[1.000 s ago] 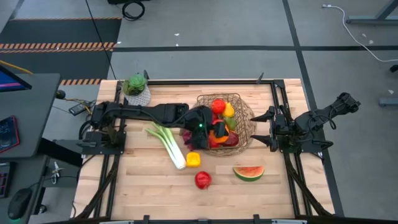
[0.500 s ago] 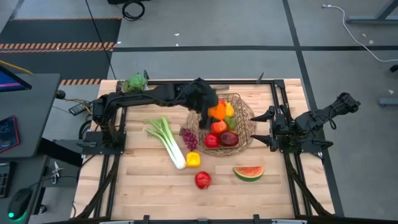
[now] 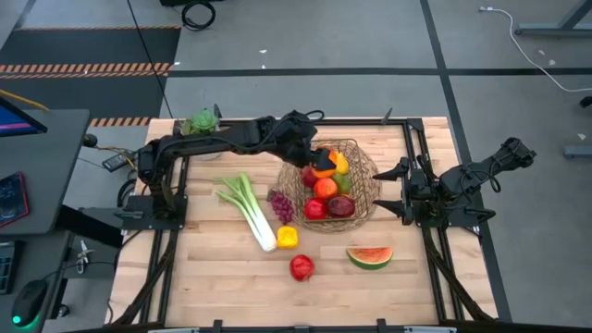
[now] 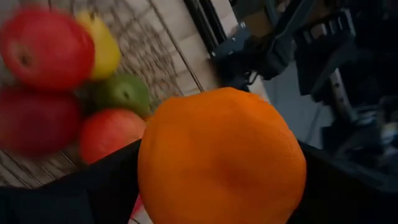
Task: Build produce basket
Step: Put the orange into the wire basket
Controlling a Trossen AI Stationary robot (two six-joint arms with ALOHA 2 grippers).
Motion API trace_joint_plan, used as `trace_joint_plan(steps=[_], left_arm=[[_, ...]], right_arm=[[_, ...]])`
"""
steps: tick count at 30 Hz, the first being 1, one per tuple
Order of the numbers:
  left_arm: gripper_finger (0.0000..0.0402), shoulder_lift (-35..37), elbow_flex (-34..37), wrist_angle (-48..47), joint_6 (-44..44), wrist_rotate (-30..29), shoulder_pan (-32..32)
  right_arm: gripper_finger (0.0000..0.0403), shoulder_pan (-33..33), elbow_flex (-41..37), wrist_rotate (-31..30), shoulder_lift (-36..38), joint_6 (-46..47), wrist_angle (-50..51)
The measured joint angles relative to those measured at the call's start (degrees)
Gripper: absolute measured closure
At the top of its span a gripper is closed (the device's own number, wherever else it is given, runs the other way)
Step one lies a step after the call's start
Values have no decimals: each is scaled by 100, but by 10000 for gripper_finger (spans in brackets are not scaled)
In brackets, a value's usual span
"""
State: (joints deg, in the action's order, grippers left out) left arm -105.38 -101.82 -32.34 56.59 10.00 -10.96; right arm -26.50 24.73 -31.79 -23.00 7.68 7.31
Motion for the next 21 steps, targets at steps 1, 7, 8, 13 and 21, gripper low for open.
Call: trace_joint_plan(steps=[1,7,8,13,21], left_arm=[[28,0,0,13,279,66,14],[28,0,2,289,1247,346,93],[28,0,2,351,1343,358,112],[28,0,2,659,1374,372,192],[28,0,2,1110,1481,369,260]], right_arm=[[45,0,0,0,0,-10,1],[45,2,0,31,0,-17,2],[45,0,0,37,0,-17,2],[45,0,0,55,0,-17,2],[45,0,0,57,0,-17,2]])
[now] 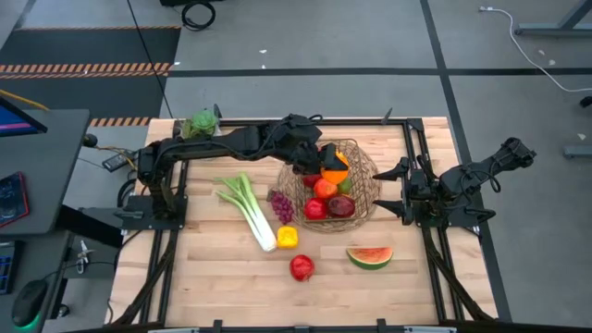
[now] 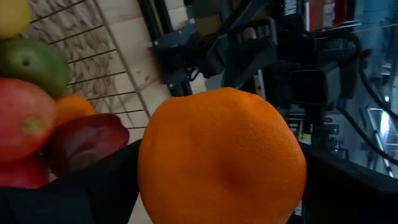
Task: Build produce basket
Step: Put the orange into the wire basket
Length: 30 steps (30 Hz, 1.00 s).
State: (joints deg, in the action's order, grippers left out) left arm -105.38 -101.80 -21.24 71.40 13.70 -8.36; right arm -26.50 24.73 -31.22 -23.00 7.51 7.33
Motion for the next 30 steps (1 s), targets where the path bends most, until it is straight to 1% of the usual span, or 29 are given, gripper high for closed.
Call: trace_joint_plan(steps=[3,5,7,9,14,20,22,24,30], left_arm=[[28,0,0,40,-64,-3,0],[28,0,0,34,-312,-29,-14],[28,0,0,41,-776,-37,-46],[28,0,0,38,-1541,-51,-92],[28,0,0,41,-4112,-65,-189],[28,0,0,41,-6521,-67,-247],[28,0,0,42,-7112,-60,-249],[28,0,0,15,-7493,-58,-249],[28,0,0,-481,-7431,-57,-229]], right_arm=[[45,0,0,0,0,0,0],[45,2,0,0,0,0,1],[45,0,0,0,0,0,0],[45,0,0,-4,-2,0,0],[45,2,-2,-115,-105,-51,-1],[45,2,-2,-175,-261,-233,-252],[45,2,-2,-175,-302,-306,-305],[45,2,-2,-175,-352,-328,-366],[45,2,-2,-173,-446,-303,-317]])
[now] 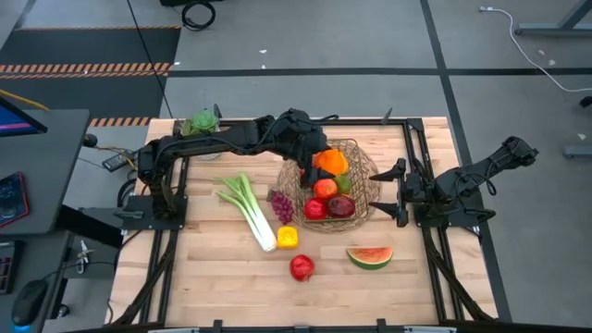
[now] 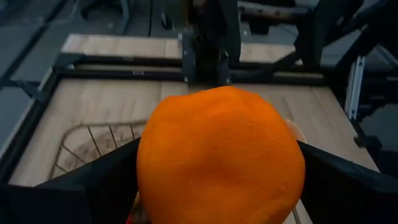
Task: Build produce basket
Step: Put the orange into the wire basket
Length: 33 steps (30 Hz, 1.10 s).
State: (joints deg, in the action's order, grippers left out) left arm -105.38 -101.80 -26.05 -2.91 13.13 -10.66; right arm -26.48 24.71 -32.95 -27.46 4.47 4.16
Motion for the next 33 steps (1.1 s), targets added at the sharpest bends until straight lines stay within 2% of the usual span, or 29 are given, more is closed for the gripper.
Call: trace_joint_plan(steps=[9,15,20,25,33], left_arm=[[28,-104,0,-806,-44,-7,136],[28,-153,1,-1035,-494,3,349],[28,-161,104,-983,-920,-4,464],[28,-153,103,-922,-926,2,524],[28,-154,103,-867,-183,4,551]], right_arm=[[45,-2,0,66,-77,250,149],[45,-1,0,80,-77,364,196],[45,0,0,122,-81,503,201],[45,9,0,106,-190,626,144],[45,-18,0,-178,-1192,-406,-994]])
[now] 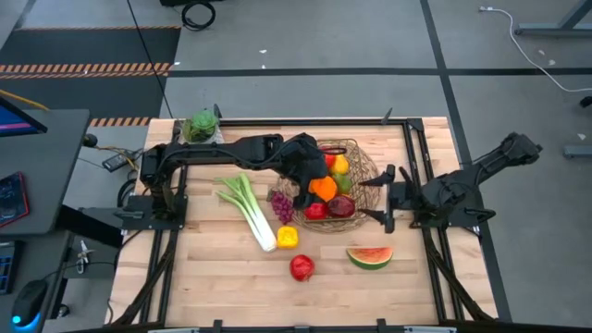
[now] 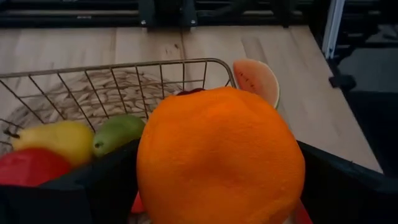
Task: Build produce basket
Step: Put the orange into the wire basket
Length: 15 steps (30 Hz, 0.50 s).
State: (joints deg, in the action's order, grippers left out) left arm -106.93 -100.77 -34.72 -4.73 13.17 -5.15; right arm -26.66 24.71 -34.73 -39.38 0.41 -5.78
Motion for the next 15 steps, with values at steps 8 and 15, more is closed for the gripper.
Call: trace_joint_plan(steps=[8,15], left_arm=[[28,1,0,-84,753,119,57],[28,1,-2,-465,1349,971,-10]], right_arm=[[45,-117,464,-669,-1399,-2264,-662],[44,-154,1420,-744,-2509,-3536,-364]])
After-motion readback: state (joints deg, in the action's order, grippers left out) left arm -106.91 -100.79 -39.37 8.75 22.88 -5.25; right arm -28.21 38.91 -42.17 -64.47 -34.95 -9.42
